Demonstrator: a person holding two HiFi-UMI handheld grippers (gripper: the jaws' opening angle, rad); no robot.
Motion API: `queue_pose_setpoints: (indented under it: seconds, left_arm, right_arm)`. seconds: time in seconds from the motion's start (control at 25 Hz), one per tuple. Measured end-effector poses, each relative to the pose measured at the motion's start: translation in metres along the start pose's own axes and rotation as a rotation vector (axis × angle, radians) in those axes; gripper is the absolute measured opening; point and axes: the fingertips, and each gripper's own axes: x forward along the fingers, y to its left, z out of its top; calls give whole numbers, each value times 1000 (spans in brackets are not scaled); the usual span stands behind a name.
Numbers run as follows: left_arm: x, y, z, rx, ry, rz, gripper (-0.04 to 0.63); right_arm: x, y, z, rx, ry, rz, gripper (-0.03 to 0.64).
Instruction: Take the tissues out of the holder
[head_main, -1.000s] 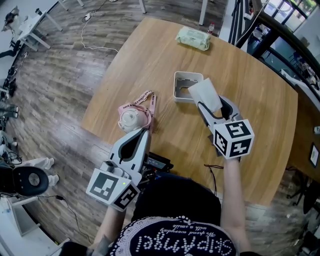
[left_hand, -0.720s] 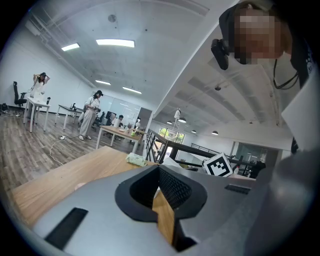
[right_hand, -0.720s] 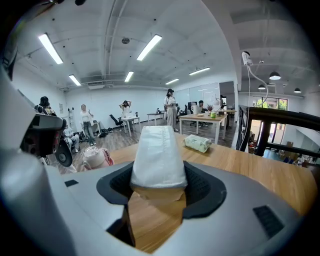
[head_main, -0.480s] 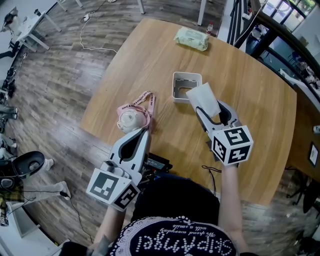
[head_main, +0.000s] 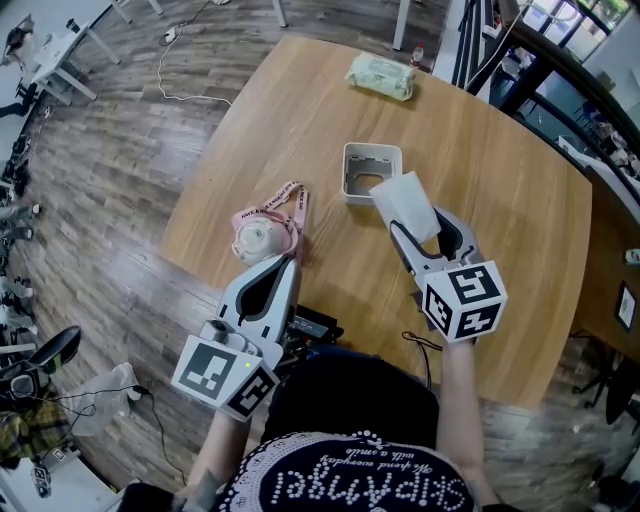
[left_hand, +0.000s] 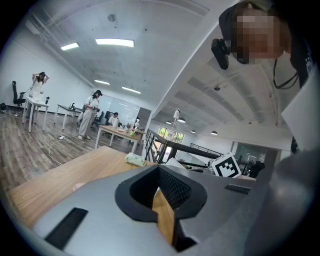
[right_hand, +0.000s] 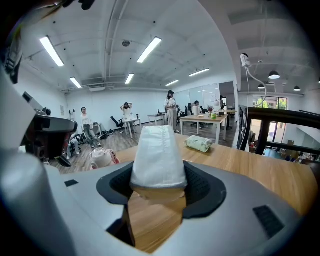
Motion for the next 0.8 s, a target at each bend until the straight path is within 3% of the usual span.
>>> queue_pose_setpoints:
  seconds: [0.8]
  left_arm:
    - [1, -2, -2, -1, 7, -4, 5]
  right_arm:
    - [-23, 2, -10, 33, -10, -16, 270]
